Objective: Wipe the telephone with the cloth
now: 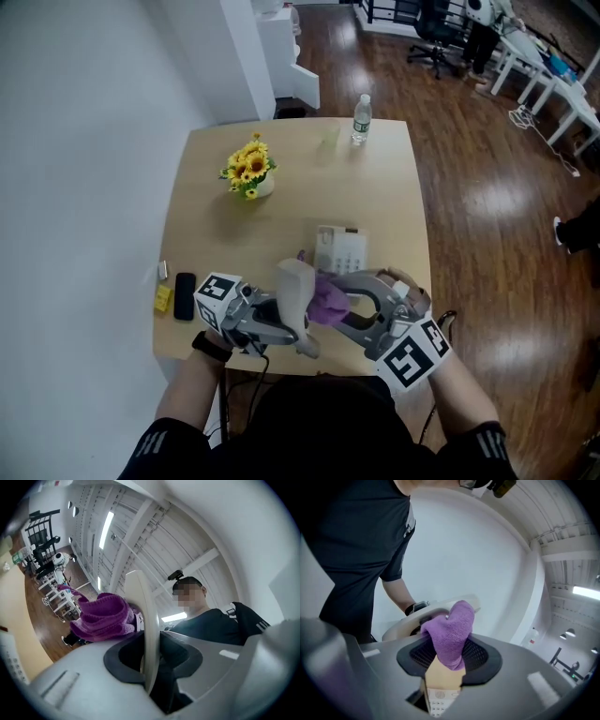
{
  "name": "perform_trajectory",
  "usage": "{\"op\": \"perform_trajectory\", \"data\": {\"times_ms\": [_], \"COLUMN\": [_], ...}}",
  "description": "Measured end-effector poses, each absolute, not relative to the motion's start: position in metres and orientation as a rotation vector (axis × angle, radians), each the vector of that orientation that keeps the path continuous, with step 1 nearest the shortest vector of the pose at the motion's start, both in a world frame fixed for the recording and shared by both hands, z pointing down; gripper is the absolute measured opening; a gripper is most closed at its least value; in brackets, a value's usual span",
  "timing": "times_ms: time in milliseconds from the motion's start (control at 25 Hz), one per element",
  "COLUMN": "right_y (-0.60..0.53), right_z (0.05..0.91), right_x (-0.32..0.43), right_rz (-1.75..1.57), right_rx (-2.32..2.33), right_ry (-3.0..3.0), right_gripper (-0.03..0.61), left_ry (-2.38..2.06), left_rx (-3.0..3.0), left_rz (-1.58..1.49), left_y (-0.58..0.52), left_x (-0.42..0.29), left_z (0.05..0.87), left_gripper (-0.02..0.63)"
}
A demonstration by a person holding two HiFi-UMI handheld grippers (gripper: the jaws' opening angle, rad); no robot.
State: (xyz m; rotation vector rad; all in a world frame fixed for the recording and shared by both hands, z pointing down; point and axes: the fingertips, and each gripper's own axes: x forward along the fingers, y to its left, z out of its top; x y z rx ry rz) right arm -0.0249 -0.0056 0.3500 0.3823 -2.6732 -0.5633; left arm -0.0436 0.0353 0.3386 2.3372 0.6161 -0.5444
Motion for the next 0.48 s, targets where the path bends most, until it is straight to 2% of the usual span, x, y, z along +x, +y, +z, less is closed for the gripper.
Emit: {"op": "perform_trajectory", "data": {"times_ms": [200, 480], "right_y": [-0.036, -0.022], "right_z": [0.328, 0.313], "right_x": [-0.018, -0.036], "right_rz": [-0.599, -0.882], "right_rx": [0.565, 0.508], "right_ry": [-2.641, -2.527], "right_gripper": [0.153, 0.153], "left_ry": [0.666, 0.684], "left_rx": [2.322, 2.328], "left_rz": [-0.550, -0.543], "left_y": [0.047, 0.052], "left_x": [-0.044, -0.038], "left_z": [0.334, 0.332], "left_gripper": [0.091, 0.092]}}
